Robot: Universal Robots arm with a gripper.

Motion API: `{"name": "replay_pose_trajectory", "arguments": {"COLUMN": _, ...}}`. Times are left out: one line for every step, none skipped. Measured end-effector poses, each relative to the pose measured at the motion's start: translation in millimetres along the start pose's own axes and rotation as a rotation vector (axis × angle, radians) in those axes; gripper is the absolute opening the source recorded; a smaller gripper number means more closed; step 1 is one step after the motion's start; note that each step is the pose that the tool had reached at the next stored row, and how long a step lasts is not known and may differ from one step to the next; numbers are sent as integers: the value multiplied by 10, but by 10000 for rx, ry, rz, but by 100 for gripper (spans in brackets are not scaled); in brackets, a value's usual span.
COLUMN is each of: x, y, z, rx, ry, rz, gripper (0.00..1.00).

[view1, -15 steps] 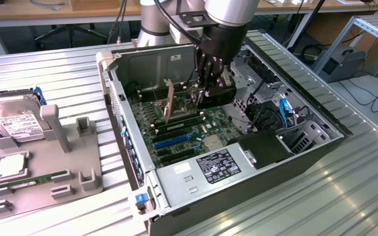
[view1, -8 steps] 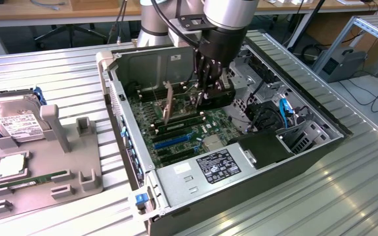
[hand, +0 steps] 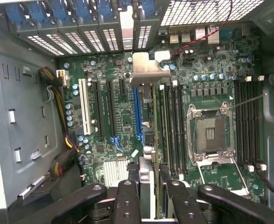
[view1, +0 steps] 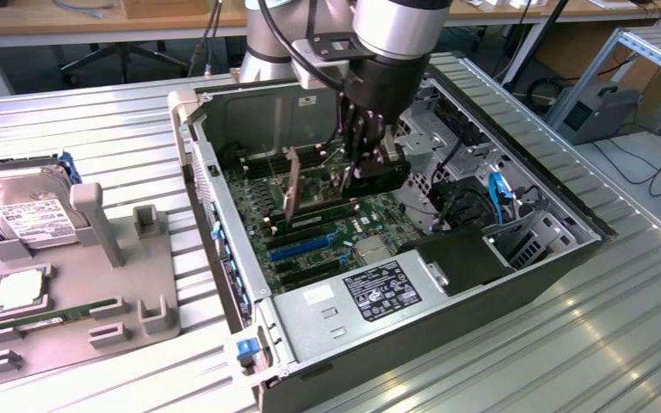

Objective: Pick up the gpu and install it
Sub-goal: 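Insert the gpu into the slot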

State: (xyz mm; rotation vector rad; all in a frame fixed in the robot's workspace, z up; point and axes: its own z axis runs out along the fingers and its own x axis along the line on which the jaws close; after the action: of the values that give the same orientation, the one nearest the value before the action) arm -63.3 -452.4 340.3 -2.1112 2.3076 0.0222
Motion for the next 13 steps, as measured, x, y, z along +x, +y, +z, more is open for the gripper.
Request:
{"name": "replay_pose_trajectory", "arguments": {"x": 2, "y": 3, "z": 5, "rx": 0, "ry": 0, "rz": 14, "gripper": 27}}
{"name": "replay_pose_trajectory", "arguments": {"x": 4, "y": 6, "z": 10, "rx": 1, "ry": 0, "rz": 28, "gripper": 27}}
{"name": "replay_pose_trajectory", "arguments": {"x": 6, "y": 10, "z": 15, "rx": 1, "ry": -1, "rz": 44, "gripper": 27}}
{"name": "replay_pose_trajectory", "arguments": {"x": 8, "y": 13, "z": 20, "rx": 1, "ry": -1, "rz": 62, "gripper": 27}}
{"name": "replay_pose_trajectory", "arguments": {"x": 9, "y": 16, "z": 25, "rx": 2, "ry": 0, "rz": 82, "gripper": 27}}
{"name": "replay_pose_trajectory", "arguments": {"x": 11, "y": 19, "z": 31, "rx": 2, "ry": -1, "rz": 104, "gripper": 27}}
{"name": "replay_pose_trajectory", "arguments": {"x": 12, "y": 21, "z": 37, "rx": 3, "ry": -1, "rz": 134, "gripper": 27}}
{"name": "replay_pose_trajectory", "arguments": {"x": 13, "y": 23, "z": 42, "rx": 3, "ry": 0, "rz": 169, "gripper": 27}}
{"name": "replay_pose_trajectory", "arguments": {"x": 13, "y": 25, "z": 49, "rx": 5, "ry": -1, "rz": 212, "gripper": 27}}
{"name": "replay_pose_trajectory", "arguments": {"x": 14, "y": 27, "z": 54, "rx": 5, "ry": 0, "rz": 248, "gripper": 27}}
{"name": "replay_pose_trajectory", "arguments": {"x": 14, "y": 31, "z": 58, "rx": 5, "ry": 1, "rz": 278, "gripper": 27}}
{"name": "replay_pose_trajectory", "arguments": {"x": 15, "y": 38, "z": 63, "rx": 6, "ry": 0, "rz": 306, "gripper": 27}}
{"name": "replay_pose_trajectory", "arguments": {"x": 16, "y": 48, "z": 68, "rx": 6, "ry": 1, "rz": 319, "gripper": 27}}
